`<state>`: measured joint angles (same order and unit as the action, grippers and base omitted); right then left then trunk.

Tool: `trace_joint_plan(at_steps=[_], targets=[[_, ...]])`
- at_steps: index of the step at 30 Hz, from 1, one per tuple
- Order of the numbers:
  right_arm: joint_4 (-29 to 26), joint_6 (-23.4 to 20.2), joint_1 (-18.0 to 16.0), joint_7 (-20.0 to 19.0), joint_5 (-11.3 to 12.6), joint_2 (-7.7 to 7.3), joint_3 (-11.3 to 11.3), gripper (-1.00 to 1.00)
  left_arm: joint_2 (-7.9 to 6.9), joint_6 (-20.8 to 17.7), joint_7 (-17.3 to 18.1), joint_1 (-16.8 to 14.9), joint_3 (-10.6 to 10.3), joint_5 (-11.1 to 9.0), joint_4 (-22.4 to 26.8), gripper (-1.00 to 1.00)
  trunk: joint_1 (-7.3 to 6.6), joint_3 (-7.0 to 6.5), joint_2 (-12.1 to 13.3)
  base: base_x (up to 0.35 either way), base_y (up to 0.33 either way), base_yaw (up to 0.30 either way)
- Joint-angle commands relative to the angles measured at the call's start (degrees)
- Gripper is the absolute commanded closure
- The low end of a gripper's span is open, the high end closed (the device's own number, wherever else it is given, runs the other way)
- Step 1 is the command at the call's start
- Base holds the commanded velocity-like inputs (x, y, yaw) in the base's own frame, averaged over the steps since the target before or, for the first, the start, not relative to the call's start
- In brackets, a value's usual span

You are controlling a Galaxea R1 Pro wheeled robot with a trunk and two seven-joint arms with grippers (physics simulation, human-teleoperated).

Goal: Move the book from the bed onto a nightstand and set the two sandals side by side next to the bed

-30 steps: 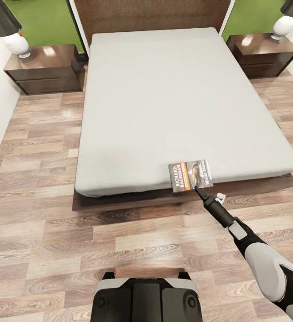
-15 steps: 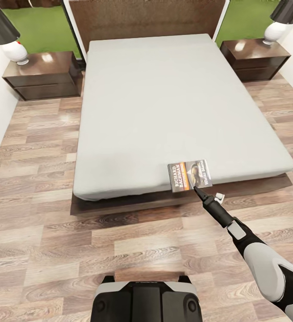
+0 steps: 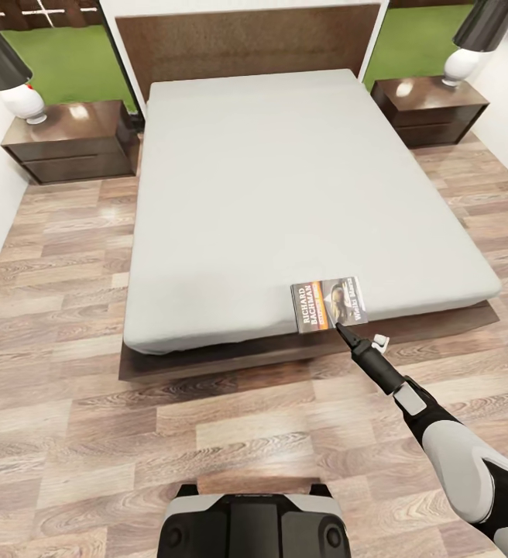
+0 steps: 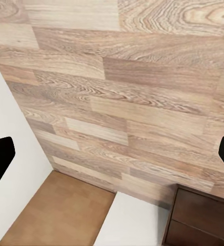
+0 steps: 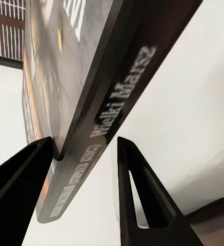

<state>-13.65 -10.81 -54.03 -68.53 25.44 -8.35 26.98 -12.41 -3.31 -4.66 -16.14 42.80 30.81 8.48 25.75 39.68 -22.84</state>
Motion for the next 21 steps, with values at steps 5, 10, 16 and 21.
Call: trace_joint_plan(at_steps=[5,10,16,21], targets=[[0.09,-0.52,-0.03,-0.12,0.52,-0.01,-0.10,1.00,0.01,-0.21,-0.09,0.10,0.18,0.38,0.04,-1.00,0.03,-0.40,-0.08,0.000,0.000,-0.065],[0.06,-0.50,-0.03,-0.12,0.54,-0.03,-0.09,1.00,0.07,-0.05,-0.09,0.13,0.18,0.42,0.04,-1.00,0.03,-0.85,-0.08,0.000,0.000,-0.065],[0.09,-0.46,-0.03,-0.12,0.54,-0.01,-0.09,1.00,0.10,0.47,-0.13,0.21,0.18,0.47,0.04,-1.00,0.03,-1.39,-0.08,0.000,0.000,-0.065],[0.11,-0.45,-0.03,-0.12,0.50,-0.01,-0.09,1.00,0.10,0.62,-0.16,0.29,0.18,0.53,0.04,-1.00,0.03,-1.84,-0.08,0.000,0.000,-0.065]])
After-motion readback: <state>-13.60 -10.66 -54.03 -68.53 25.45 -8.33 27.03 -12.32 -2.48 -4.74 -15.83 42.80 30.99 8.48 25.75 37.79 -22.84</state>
